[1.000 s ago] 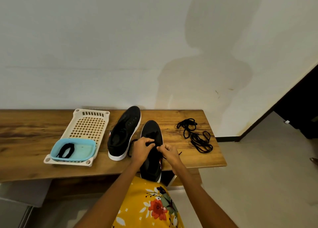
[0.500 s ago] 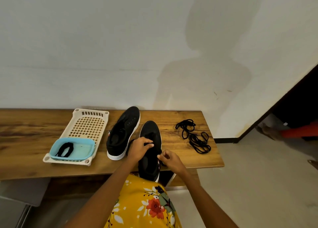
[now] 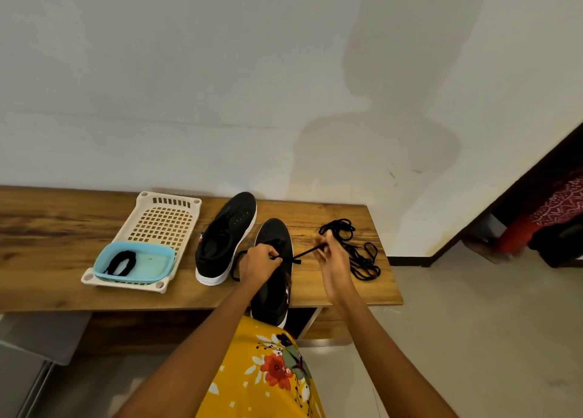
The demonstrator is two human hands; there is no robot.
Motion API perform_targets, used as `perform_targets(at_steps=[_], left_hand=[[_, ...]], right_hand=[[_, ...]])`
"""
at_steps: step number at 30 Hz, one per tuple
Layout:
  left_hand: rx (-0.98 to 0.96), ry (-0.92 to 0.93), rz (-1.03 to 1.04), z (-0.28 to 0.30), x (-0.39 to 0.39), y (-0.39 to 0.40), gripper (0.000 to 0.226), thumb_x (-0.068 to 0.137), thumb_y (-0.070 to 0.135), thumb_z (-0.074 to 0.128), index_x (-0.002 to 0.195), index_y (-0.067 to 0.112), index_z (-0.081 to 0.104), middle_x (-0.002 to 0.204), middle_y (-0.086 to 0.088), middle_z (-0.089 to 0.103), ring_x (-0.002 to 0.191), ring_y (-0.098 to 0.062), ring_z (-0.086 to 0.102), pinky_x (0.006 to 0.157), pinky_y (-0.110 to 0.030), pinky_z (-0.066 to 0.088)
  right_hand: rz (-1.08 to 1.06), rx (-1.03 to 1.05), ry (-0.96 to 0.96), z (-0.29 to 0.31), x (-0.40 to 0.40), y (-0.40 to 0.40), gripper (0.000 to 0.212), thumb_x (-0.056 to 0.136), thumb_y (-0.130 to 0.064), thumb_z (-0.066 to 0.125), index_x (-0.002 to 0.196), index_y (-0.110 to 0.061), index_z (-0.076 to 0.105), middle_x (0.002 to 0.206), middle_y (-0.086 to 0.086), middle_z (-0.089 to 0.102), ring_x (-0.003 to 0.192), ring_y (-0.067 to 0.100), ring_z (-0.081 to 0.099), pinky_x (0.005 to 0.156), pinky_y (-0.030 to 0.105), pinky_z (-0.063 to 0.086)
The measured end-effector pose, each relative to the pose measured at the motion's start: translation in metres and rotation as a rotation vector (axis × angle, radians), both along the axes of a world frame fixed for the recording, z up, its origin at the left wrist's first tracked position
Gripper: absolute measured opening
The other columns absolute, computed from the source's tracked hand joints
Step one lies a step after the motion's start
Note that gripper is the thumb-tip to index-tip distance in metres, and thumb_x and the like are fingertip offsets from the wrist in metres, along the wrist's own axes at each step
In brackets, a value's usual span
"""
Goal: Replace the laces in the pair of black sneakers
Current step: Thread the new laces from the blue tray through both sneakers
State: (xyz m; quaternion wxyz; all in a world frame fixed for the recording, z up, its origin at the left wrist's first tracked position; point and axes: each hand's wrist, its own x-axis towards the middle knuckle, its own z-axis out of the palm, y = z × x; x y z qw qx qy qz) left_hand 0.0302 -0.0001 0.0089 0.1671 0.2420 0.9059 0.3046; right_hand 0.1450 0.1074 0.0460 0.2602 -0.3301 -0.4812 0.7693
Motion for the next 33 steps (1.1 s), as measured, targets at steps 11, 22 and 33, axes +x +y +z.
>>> perform_targets(at_steps=[11,22,33], left_hand=[[-0.001,-0.188,-0.164,0.001,-0.024,0.002,0.01,0.084,0.021,0.067,0.089,0.012,0.069,0.079,0.004,0.061,0.084,-0.015,0.06,0.069,-0.024,0.041],[0.084,-0.33,-0.174,-0.003,-0.03,0.002,0.021,0.085,0.014,0.067,0.064,0.018,0.062,0.061,0.006,0.056,0.053,-0.003,0.048,0.047,-0.015,0.034],[0.005,-0.431,-0.258,0.002,-0.041,0.0,0.005,0.088,0.014,0.064,0.091,0.01,0.064,0.061,0.0,0.051,0.046,-0.01,0.041,0.043,-0.019,0.033]], right_hand=[[0.537,0.489,-0.299,-0.024,-0.011,0.005,0.022,0.096,-0.009,0.053,0.113,-0.014,0.066,0.067,-0.012,0.061,0.042,0.0,0.04,0.042,0.013,0.031],[0.51,1.097,-0.639,-0.051,-0.025,-0.013,0.017,0.087,-0.03,0.066,0.097,-0.019,0.073,0.092,-0.005,0.07,0.082,0.008,0.061,0.067,0.029,0.049],[0.317,0.675,-0.504,-0.061,-0.024,-0.012,0.013,0.095,-0.023,0.053,0.088,-0.013,0.059,0.07,0.001,0.063,0.054,0.003,0.058,0.049,0.025,0.047]])
